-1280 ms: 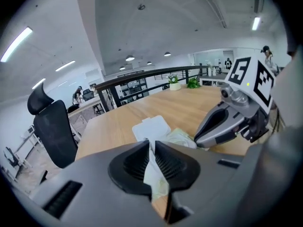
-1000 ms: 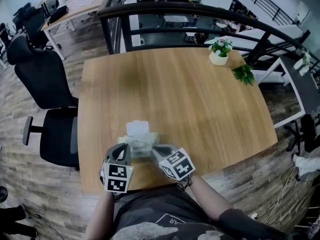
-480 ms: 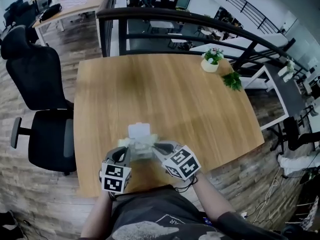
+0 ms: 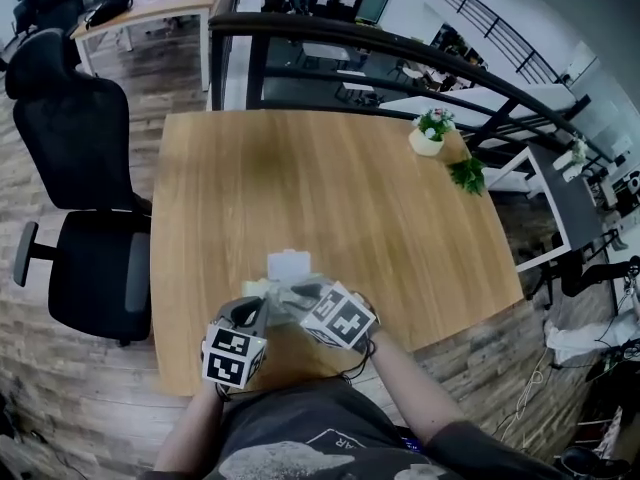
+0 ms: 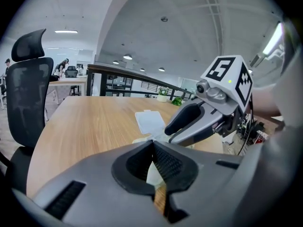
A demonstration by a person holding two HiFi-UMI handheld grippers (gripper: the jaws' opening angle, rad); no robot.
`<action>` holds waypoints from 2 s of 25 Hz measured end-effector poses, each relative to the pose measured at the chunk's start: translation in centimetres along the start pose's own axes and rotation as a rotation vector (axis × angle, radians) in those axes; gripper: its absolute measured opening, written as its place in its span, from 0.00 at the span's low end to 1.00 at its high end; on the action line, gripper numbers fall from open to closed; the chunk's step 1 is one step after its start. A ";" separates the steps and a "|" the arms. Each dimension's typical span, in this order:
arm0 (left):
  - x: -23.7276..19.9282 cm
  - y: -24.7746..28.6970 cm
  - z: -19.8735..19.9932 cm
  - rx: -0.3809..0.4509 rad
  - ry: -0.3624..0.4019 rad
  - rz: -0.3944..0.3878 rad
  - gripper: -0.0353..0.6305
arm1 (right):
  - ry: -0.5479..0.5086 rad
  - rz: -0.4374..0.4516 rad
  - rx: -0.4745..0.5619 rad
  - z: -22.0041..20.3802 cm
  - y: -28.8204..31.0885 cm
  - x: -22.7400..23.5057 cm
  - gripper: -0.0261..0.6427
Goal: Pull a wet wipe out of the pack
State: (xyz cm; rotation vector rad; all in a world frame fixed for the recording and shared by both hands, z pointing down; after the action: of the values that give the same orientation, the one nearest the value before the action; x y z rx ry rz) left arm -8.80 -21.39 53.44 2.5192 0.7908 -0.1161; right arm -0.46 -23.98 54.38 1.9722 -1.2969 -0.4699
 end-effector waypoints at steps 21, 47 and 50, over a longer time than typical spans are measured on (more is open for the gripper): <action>-0.1 0.0 -0.7 -0.027 0.004 0.020 0.07 | -0.036 0.117 -0.050 -0.3 2.1 -0.5 0.10; 0.6 0.2 -0.2 -0.059 0.040 0.129 0.07 | 0.021 0.013 0.046 -4.0 -3.9 2.7 0.10; 0.6 0.2 -0.3 -0.066 0.039 0.140 0.07 | 0.045 0.001 0.060 -4.8 -4.9 3.5 0.10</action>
State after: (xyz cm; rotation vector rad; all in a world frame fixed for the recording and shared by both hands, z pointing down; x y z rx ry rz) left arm -8.16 -21.11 53.63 2.5111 0.6196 0.0061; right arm 7.21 -24.21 54.29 2.0198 -1.2971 -0.3880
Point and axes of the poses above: the fingertips, and each gripper's own axes: y forward along the fingers, x to its right, z out of its top, the point moved 4 cm from there along -y, backward along the fingers, and after that the axes turned 8 degrees about x, right-handed, at the moved point
